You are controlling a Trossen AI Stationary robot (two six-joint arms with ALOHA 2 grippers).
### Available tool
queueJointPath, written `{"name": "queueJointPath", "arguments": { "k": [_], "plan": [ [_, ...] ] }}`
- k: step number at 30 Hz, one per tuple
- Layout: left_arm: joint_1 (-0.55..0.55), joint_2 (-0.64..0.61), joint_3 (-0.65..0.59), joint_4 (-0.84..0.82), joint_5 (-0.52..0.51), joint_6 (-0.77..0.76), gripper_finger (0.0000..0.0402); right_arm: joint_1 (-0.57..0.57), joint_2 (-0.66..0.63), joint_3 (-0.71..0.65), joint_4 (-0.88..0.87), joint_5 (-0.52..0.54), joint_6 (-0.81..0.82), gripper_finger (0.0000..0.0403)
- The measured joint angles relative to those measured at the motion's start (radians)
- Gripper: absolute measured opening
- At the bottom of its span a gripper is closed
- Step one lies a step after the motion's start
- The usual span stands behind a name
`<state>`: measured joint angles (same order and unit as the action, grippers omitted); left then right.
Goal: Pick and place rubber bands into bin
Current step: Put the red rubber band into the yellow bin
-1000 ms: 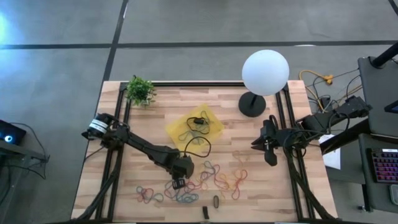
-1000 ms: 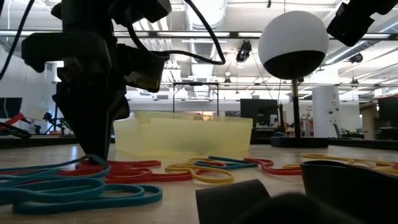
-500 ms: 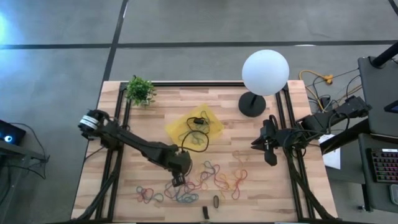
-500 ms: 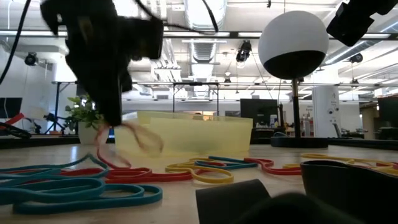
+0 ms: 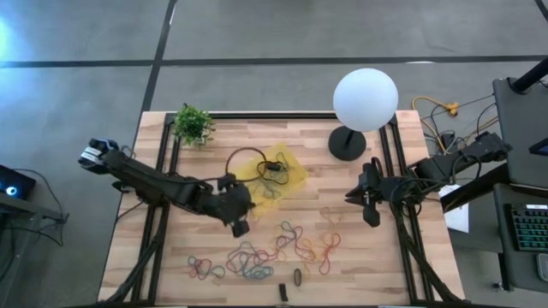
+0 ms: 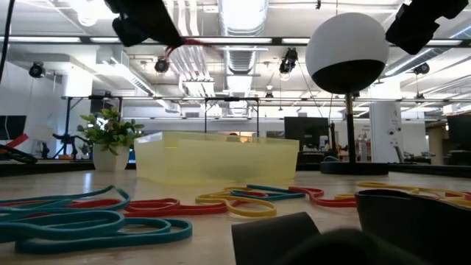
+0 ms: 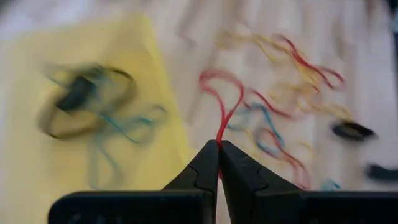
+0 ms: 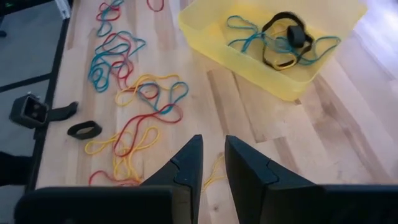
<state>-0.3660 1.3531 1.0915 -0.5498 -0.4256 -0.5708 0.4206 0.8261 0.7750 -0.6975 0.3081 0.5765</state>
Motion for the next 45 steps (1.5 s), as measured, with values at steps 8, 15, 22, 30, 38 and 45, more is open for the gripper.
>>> {"name": "queueJointPath", "arguments": {
  "k": [8, 15, 22, 30, 38, 45],
  "plan": [
    [0.126, -0.023, -0.007, 0.004, -0.082, 0.171, 0.0, 0.0, 0.009, 0.0, 0.017, 0.06, 0.005, 0.0059],
    [0.261, 0.047, -0.026, 0.017, -0.021, 0.304, 0.0, 0.0, 0.016, -0.001, 0.058, 0.089, 0.016, 0.0059],
    [0.32, 0.118, -0.056, 0.02, 0.007, 0.323, 0.0, 0.0, 0.016, -0.001, 0.064, 0.114, 0.065, 0.0059],
    [0.32, 0.141, -0.064, 0.029, 0.032, 0.376, 0.002, 0.0, 0.016, -0.001, 0.11, 0.114, 0.079, 0.0059],
    [0.319, 0.138, -0.062, 0.038, 0.035, 0.37, 0.0094, 0.0, 0.091, -0.007, 0.109, 0.079, 0.102, 0.0059],
    [0.289, 0.066, -0.041, 0.048, 0.087, 0.343, 0.0113, 0.001, 0.262, -0.045, 0.104, -0.053, 0.157, 0.0059]
  ]
}}
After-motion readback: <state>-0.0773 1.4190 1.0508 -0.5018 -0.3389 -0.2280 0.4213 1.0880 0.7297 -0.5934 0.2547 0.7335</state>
